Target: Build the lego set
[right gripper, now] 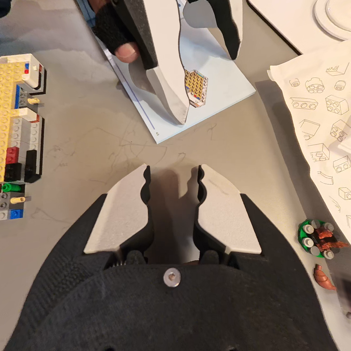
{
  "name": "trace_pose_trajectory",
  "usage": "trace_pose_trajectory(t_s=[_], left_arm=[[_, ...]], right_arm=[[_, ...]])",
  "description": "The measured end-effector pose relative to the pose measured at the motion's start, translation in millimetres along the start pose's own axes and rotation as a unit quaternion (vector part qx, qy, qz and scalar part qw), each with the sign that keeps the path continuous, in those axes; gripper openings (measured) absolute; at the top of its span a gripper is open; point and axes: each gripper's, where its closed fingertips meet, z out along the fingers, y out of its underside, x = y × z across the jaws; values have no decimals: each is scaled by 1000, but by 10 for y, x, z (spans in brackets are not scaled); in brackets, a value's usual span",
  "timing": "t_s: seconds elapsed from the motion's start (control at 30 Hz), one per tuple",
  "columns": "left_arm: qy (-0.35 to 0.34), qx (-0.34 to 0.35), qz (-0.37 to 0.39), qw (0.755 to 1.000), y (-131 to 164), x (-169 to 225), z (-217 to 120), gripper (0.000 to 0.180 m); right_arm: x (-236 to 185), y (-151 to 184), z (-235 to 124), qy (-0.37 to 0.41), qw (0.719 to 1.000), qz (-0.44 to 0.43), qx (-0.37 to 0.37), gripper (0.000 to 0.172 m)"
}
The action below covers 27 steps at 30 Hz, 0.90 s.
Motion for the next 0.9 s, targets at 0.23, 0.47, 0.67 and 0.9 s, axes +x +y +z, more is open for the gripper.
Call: trace_pose_trajectory(t_s=[0.23, 0.47, 0.67, 0.9], left_arm=[[-2, -2, 6, 1000, 18, 14, -19, 101], [-8, 3, -2, 1000, 9, -32, 9, 102], [-6, 2, -1, 1000, 5, -26, 13, 101], [-4, -4, 5, 1000, 20, -7, 2, 100]], right_arm=[[-10, 9, 10, 0, 1000, -6, -4, 48], [-12, 12, 11, -2, 1000, -4, -5, 48], [-12, 9, 9, -4, 1000, -3, -4, 48], [-12, 9, 7, -4, 1000, -3, -4, 48]])
